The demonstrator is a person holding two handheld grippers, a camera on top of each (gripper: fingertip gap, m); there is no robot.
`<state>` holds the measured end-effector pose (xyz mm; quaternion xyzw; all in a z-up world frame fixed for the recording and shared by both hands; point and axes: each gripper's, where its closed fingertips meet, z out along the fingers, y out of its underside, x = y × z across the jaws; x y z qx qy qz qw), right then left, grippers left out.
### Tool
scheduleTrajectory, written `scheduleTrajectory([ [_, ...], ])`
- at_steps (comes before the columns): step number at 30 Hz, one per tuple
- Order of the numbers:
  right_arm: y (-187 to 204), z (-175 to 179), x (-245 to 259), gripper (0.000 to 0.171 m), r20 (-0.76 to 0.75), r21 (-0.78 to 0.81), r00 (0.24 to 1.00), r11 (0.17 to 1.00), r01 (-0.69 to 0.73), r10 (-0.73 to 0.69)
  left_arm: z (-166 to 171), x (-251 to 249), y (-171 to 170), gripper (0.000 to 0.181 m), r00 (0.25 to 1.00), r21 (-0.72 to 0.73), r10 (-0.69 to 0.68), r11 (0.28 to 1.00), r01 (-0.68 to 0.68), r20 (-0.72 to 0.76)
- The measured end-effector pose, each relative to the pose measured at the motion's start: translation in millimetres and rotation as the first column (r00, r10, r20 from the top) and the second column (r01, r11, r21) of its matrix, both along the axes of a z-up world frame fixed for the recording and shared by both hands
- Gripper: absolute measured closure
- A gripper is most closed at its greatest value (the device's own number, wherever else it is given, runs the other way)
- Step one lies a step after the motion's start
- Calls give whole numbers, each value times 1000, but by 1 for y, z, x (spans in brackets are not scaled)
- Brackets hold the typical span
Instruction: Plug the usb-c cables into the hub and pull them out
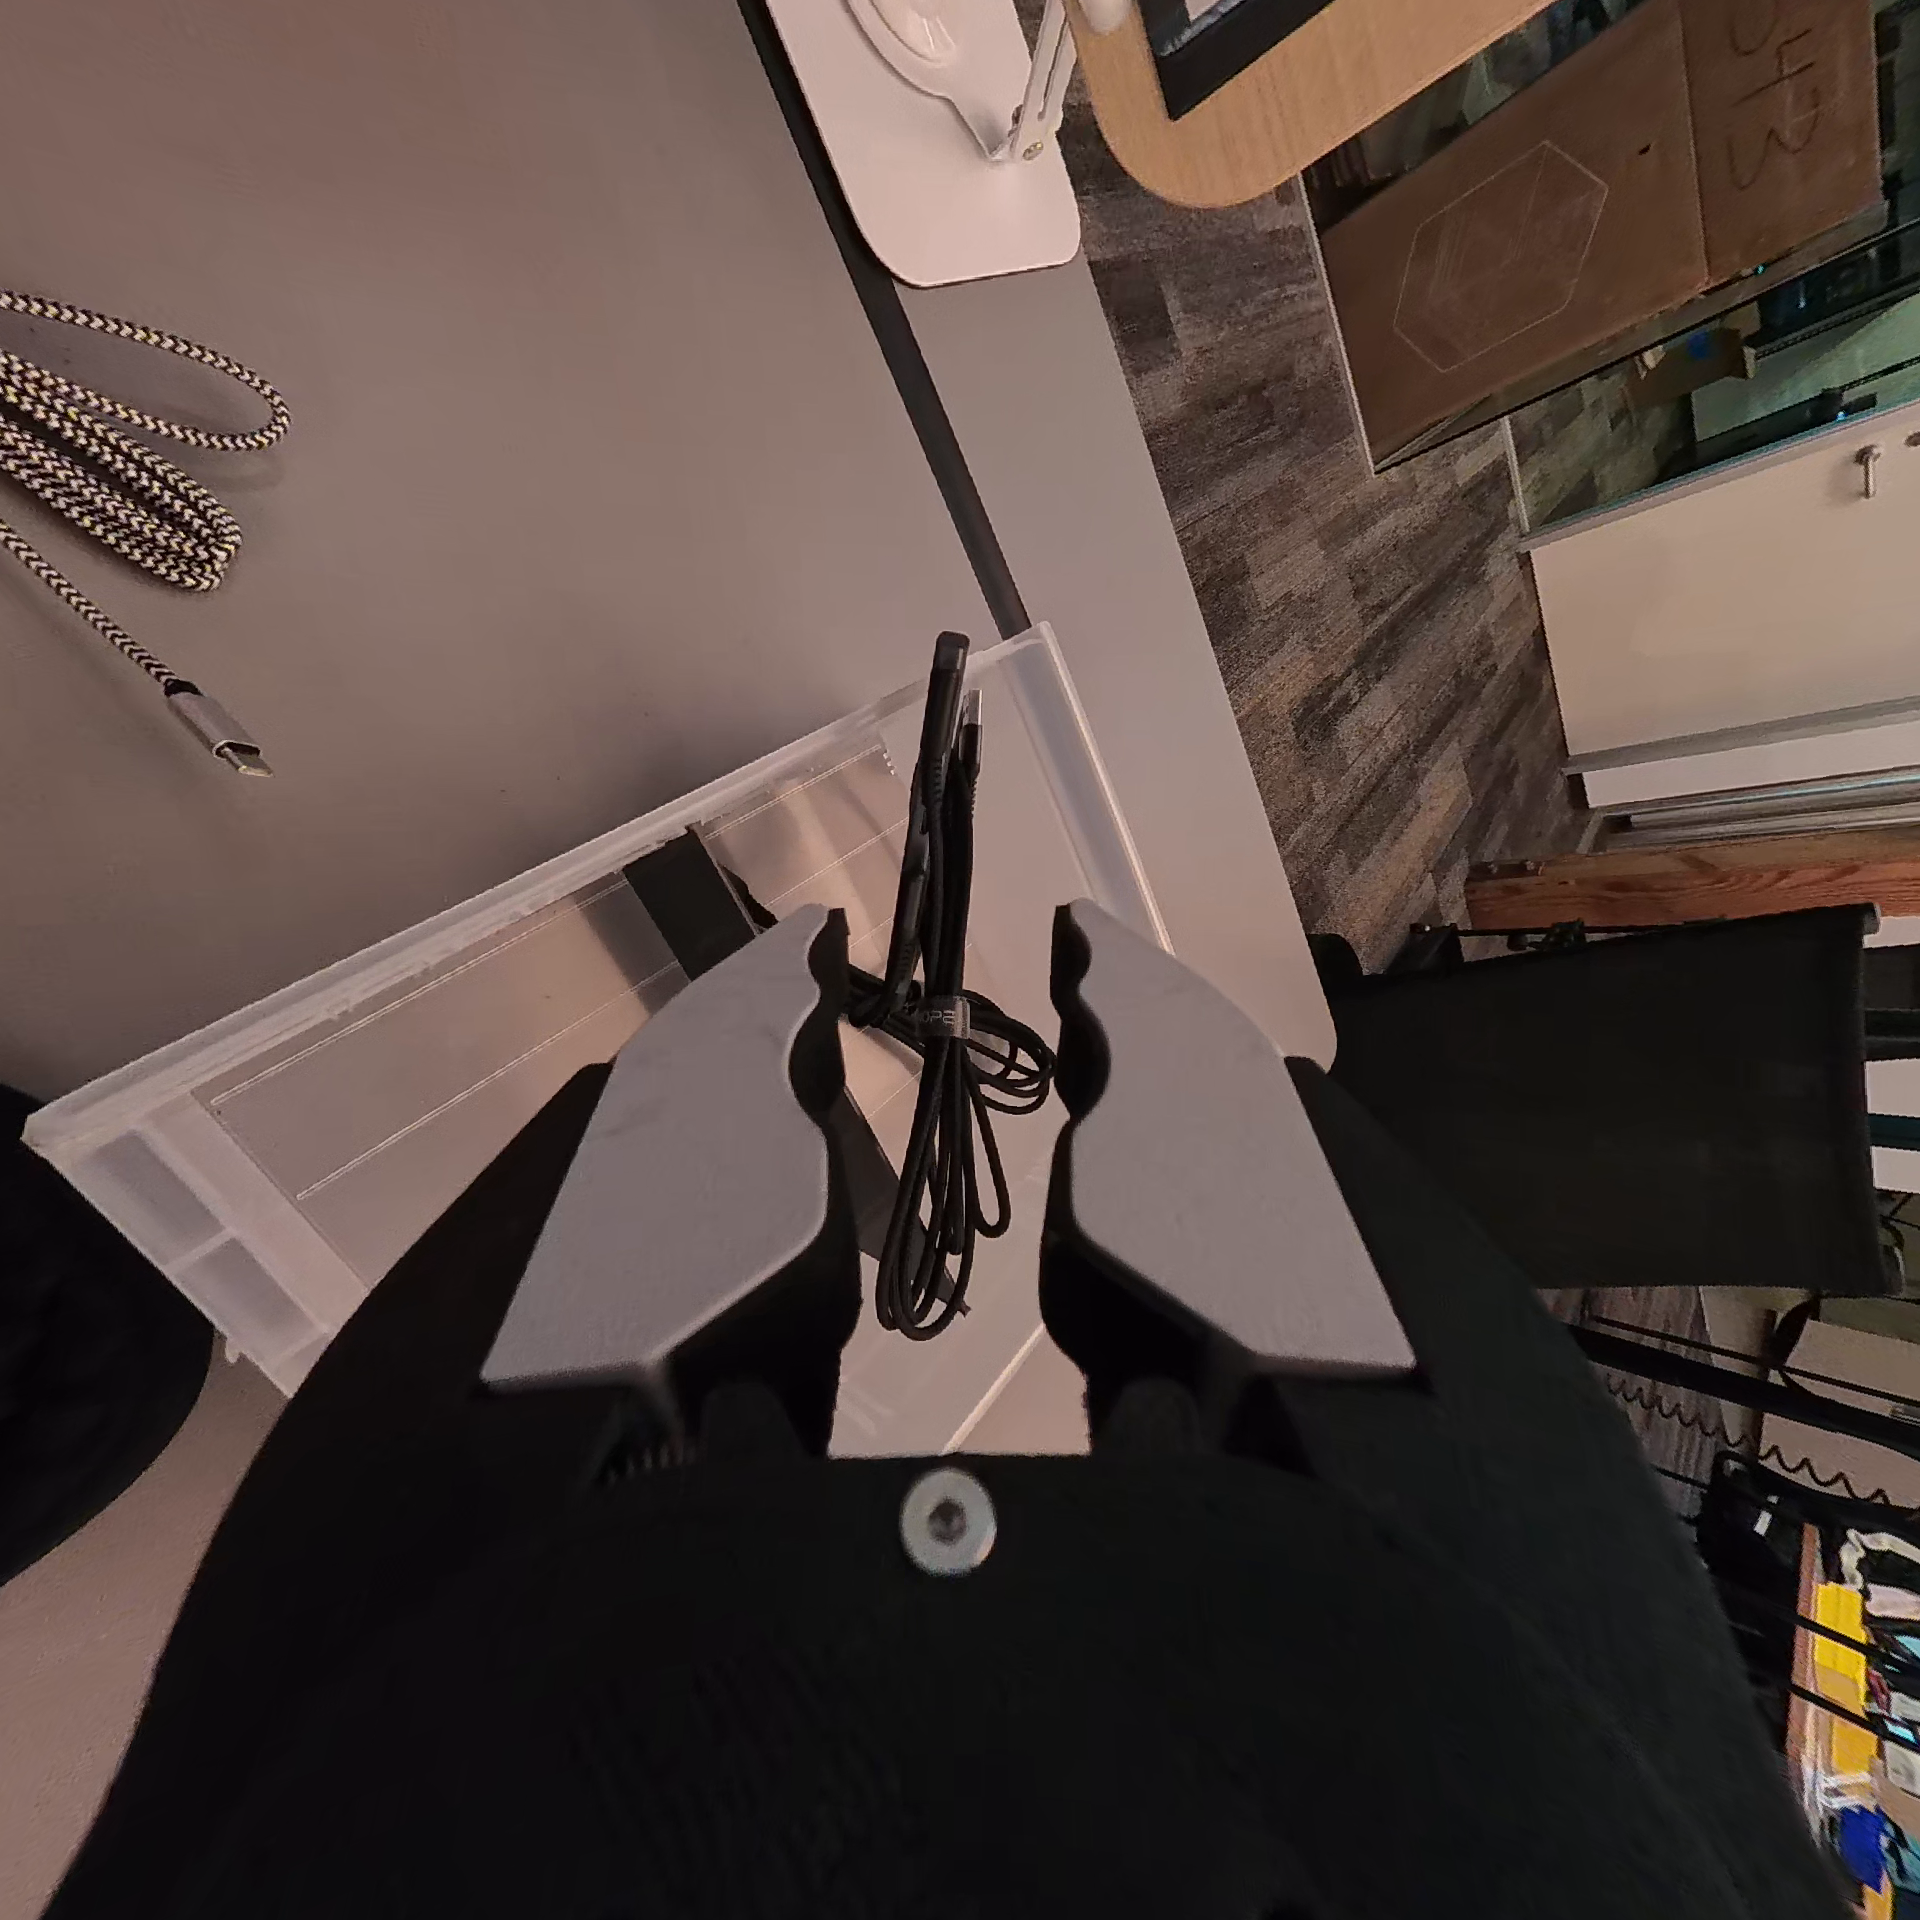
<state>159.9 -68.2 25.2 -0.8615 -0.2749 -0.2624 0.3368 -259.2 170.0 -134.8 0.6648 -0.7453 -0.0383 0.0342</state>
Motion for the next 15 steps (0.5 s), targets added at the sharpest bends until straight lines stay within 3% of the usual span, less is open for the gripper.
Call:
scheduleTrajectory([
  [1, 0, 0, 0, 133, -2, 1, 1000, 1000, 0, 0, 10, 4, -2, 173, 999, 5, -4, 1000, 3, 50],
  [5, 0, 0, 1, 133, 1, 1, 1000, 1000, 2, -2, 74, 16, 0, 176, 950, 126, -3, 991, -38, 313],
  [7, 1, 0, 1, 134, 4, 2, 1000, 1000, 0, 0, 118, 25, 1, 177, 872, 200, -12, 975, -98, 490],
  [11, 3, 0, -1, 134, 8, 1, 1000, 1000, -6, 6, 207, 51, -32, 178, 598, 211, -92, 969, -132, 796],
  [15, 4, -1, -2, 134, 11, -4, 1000, 1000, -10, 10, 265, 79, -73, 178, 341, 241, -180, 959, -148, 923],
])
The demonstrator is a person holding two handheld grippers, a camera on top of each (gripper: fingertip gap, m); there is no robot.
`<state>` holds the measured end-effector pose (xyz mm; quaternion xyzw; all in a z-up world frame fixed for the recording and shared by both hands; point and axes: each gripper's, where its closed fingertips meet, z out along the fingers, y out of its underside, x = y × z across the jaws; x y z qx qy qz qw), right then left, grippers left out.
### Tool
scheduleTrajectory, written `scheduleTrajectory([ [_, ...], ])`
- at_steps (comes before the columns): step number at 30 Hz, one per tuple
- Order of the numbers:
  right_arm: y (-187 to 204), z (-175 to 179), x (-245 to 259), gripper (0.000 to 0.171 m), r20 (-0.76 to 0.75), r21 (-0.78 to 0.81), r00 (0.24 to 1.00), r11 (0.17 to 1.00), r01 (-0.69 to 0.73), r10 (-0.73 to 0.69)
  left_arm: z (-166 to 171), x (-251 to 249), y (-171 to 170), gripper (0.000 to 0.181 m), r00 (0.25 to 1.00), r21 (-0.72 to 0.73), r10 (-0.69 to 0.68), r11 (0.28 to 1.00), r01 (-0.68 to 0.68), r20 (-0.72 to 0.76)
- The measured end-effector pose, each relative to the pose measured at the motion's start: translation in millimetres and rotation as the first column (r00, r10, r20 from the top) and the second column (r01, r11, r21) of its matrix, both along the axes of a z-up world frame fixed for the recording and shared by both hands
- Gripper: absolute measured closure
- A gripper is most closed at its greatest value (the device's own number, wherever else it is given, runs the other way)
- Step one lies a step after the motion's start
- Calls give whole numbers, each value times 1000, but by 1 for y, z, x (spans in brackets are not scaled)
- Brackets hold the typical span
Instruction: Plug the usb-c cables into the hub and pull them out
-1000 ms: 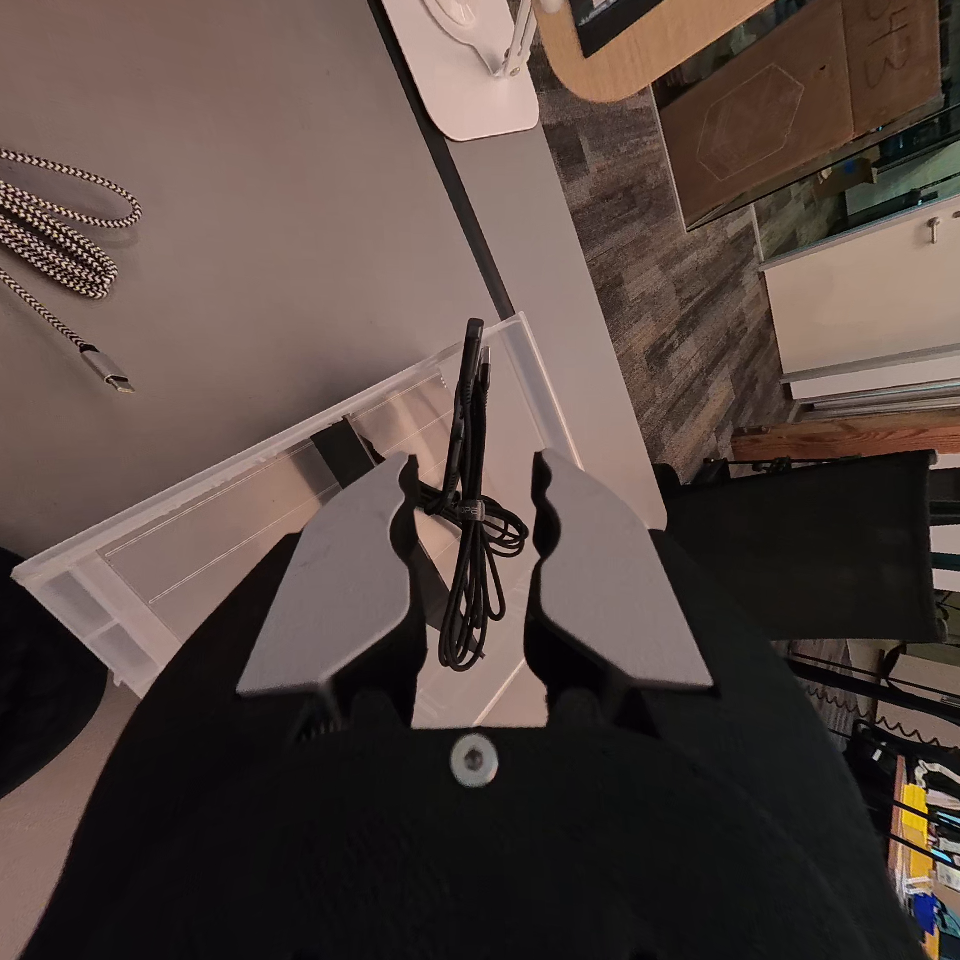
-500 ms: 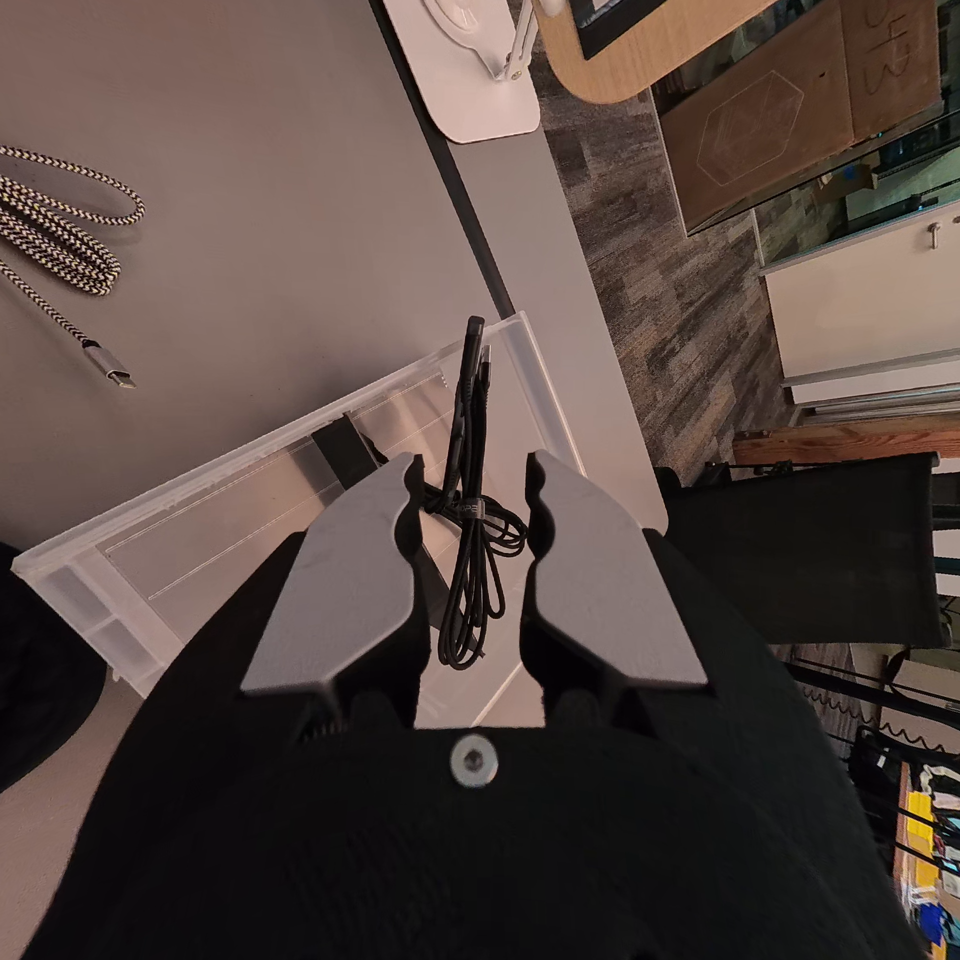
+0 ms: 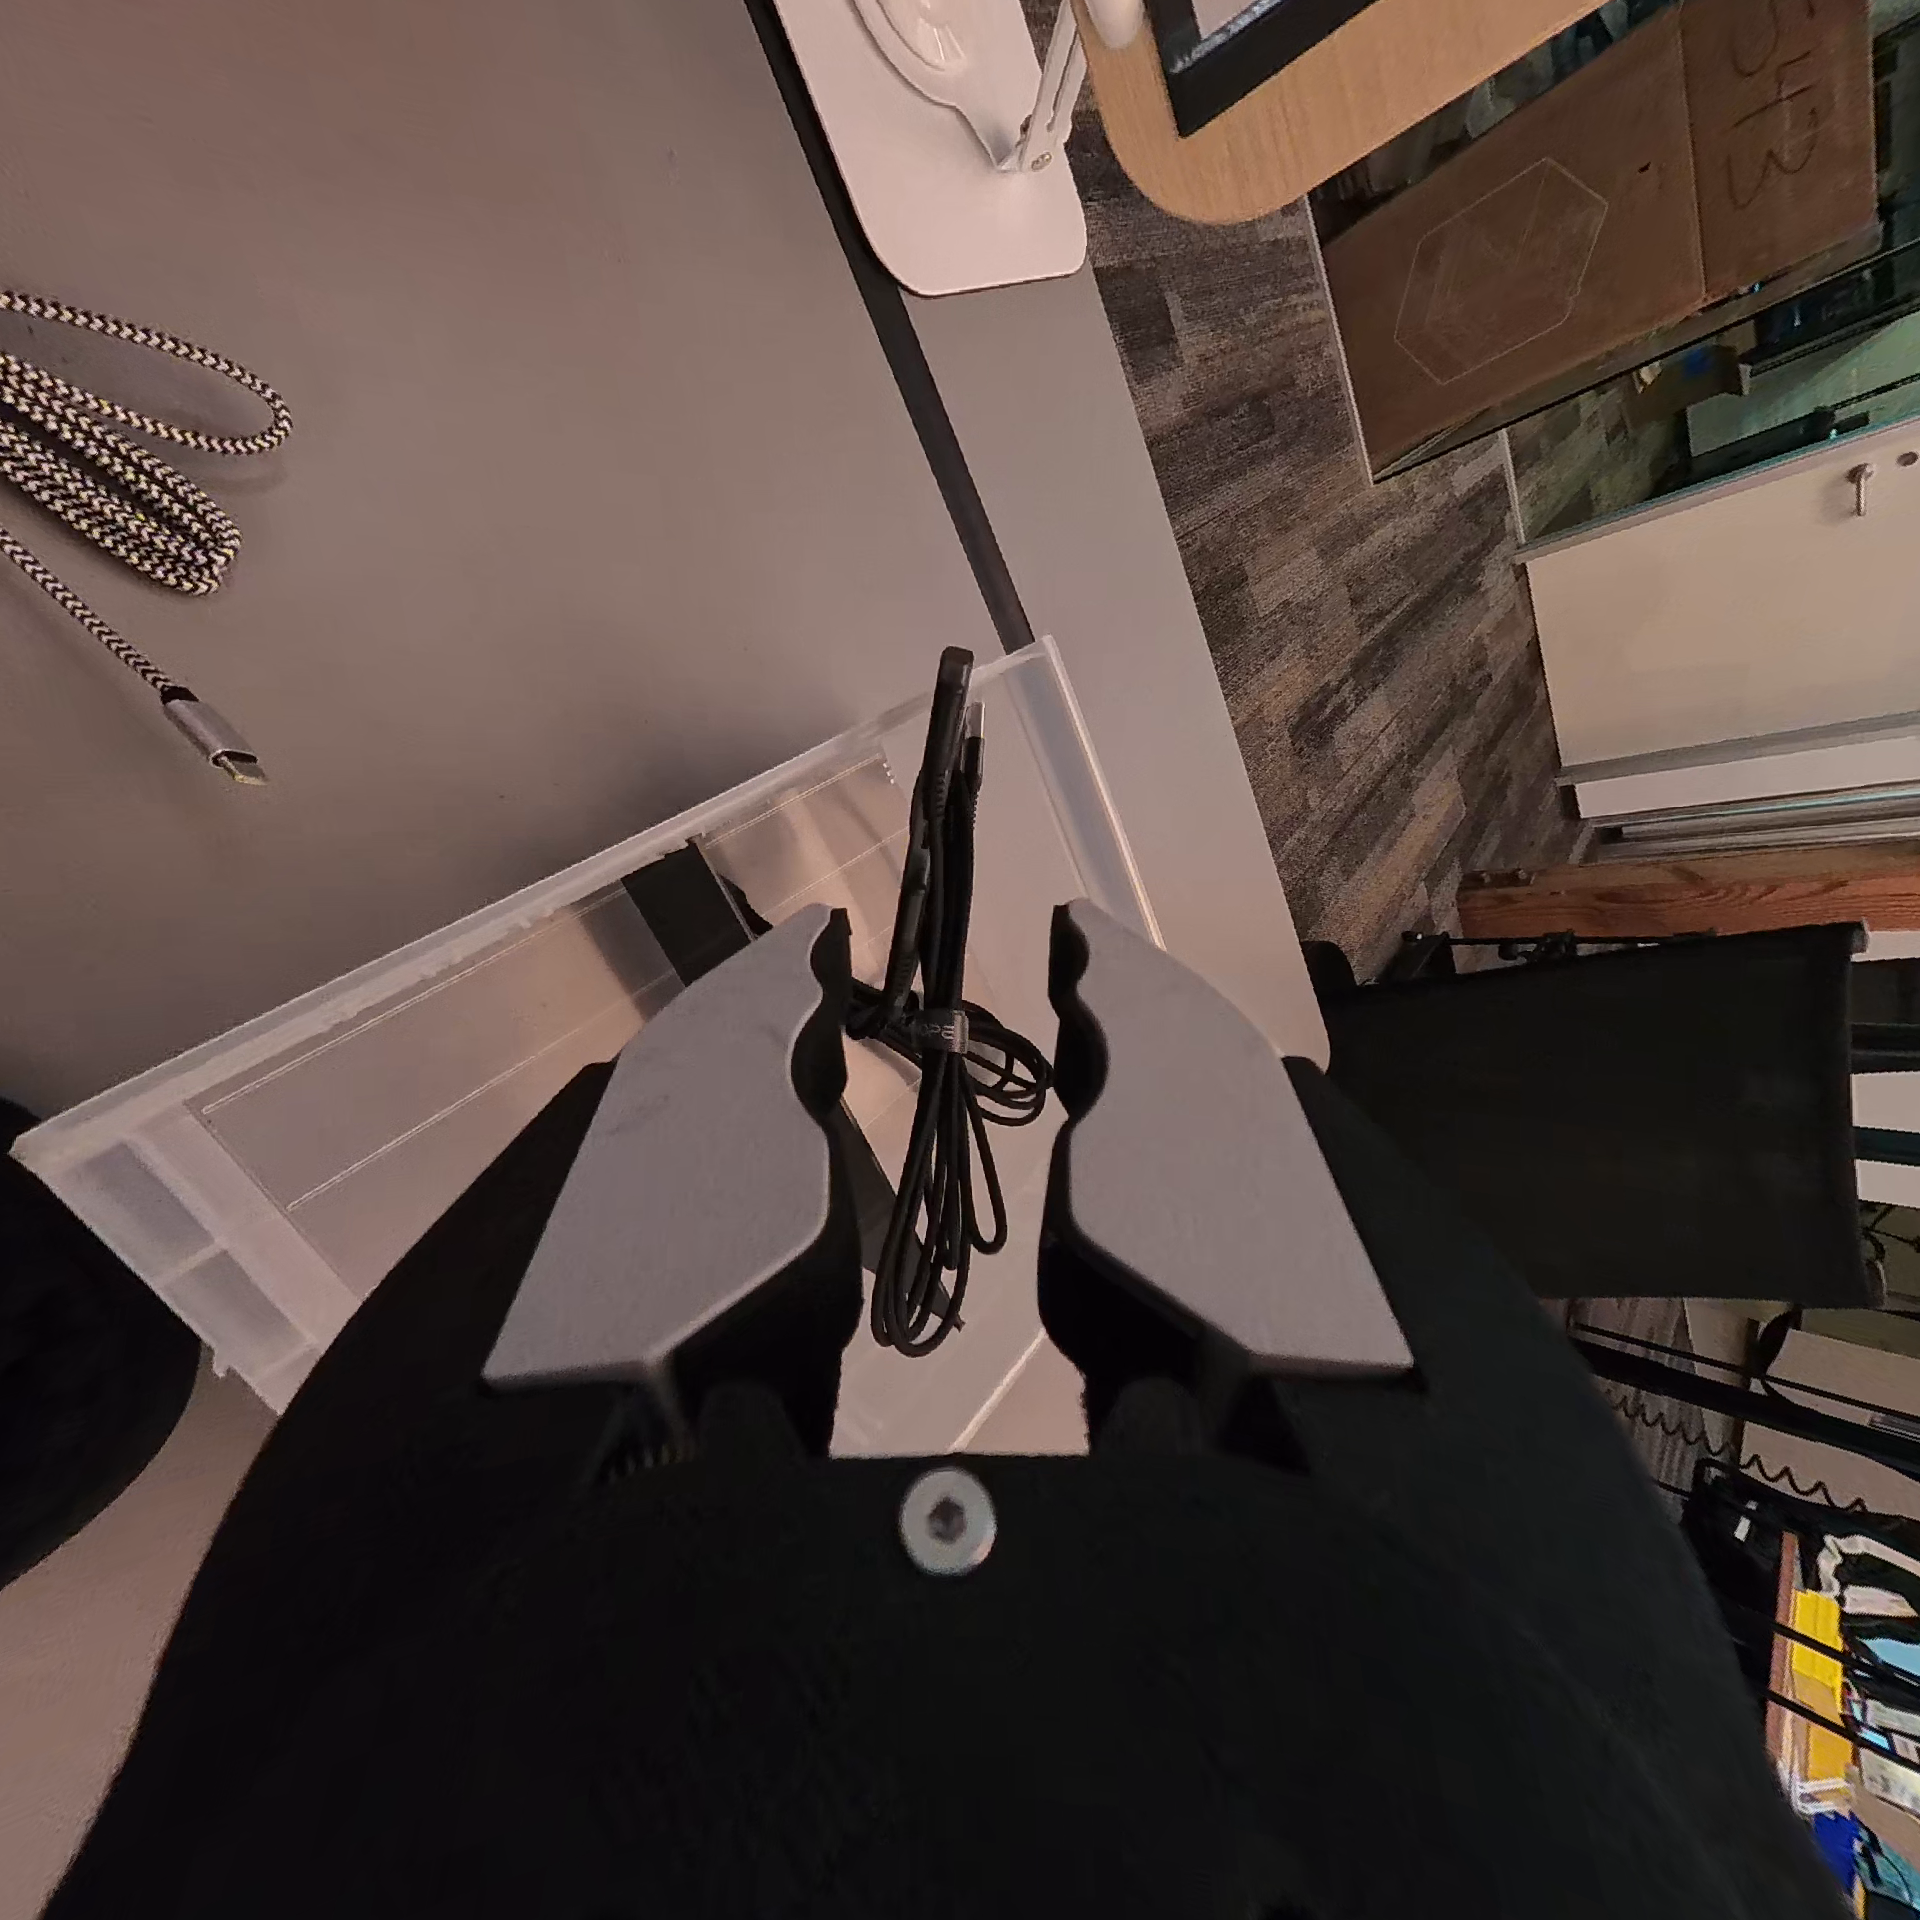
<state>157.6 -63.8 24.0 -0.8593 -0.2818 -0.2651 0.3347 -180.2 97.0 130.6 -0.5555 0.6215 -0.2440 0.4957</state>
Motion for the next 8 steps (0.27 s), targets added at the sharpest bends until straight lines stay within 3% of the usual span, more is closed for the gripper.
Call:
scheduleTrajectory([
  [2, 1, -1, 0, 134, -1, -2, 1000, 1000, 0, 0, 8, 20, -31, 178, 993, -73, -93, 993, 98, 75],
  [4, 1, -2, 1, 134, -3, -7, 1000, 1000, 4, -4, -6, 43, -55, 178, 984, -139, -171, 975, 176, 46],
  [8, 0, -5, 4, 134, -6, -17, 1000, 1000, 16, -16, -75, 109, -70, 178, 976, -245, -201, 954, 175, -86],
])
